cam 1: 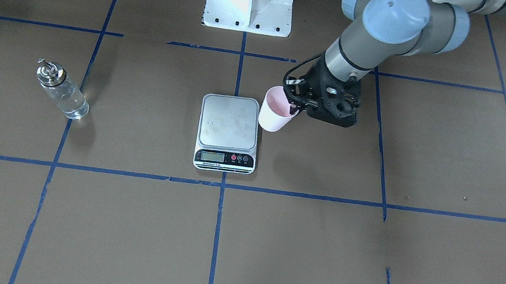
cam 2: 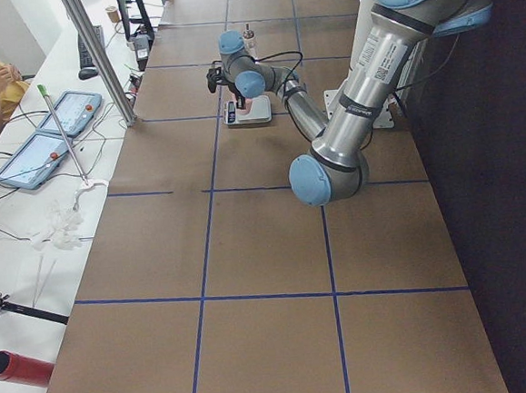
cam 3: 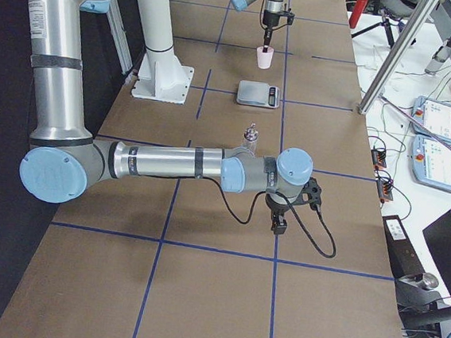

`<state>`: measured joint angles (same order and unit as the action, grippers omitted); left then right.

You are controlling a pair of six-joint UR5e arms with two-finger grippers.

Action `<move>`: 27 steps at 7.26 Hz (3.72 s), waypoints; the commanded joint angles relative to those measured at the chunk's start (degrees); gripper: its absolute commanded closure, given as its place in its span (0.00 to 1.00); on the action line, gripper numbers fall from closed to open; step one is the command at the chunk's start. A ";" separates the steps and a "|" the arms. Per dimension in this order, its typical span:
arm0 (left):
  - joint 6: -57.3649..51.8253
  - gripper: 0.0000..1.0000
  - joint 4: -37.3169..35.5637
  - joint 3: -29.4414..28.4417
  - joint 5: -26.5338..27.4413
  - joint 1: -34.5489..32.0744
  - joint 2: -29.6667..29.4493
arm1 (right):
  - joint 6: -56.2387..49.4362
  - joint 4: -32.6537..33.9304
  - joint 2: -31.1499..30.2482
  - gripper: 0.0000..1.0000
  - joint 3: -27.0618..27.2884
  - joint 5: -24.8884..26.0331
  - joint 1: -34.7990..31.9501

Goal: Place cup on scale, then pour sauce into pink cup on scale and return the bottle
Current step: 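Lift the pink cup with the left gripper and carry it onto the scale, then lower the pink cup onto the scale and open the left gripper, then raise the left gripper from the cup while the right gripper reaches the bottle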

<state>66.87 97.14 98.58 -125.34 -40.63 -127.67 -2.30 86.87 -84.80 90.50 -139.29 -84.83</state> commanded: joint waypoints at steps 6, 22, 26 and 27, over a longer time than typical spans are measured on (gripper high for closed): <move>4.23 1.00 0.69 -8.93 5.45 6.71 -7.51 | 0.01 -0.30 -0.10 0.00 0.03 -0.02 0.63; 3.97 0.47 3.06 6.70 6.07 -3.21 -3.47 | 60.32 -25.17 -8.89 0.00 27.67 5.41 19.59; 3.71 0.45 3.06 15.65 6.07 -4.98 4.15 | 72.58 -25.00 -15.20 0.00 39.29 29.39 38.17; 3.79 0.44 2.80 16.81 6.24 -5.07 4.53 | 75.04 -24.91 -16.96 0.00 39.92 39.43 46.08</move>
<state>70.64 100.14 113.35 -119.22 -45.50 -124.59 69.49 61.87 -99.48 128.73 -112.21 -48.12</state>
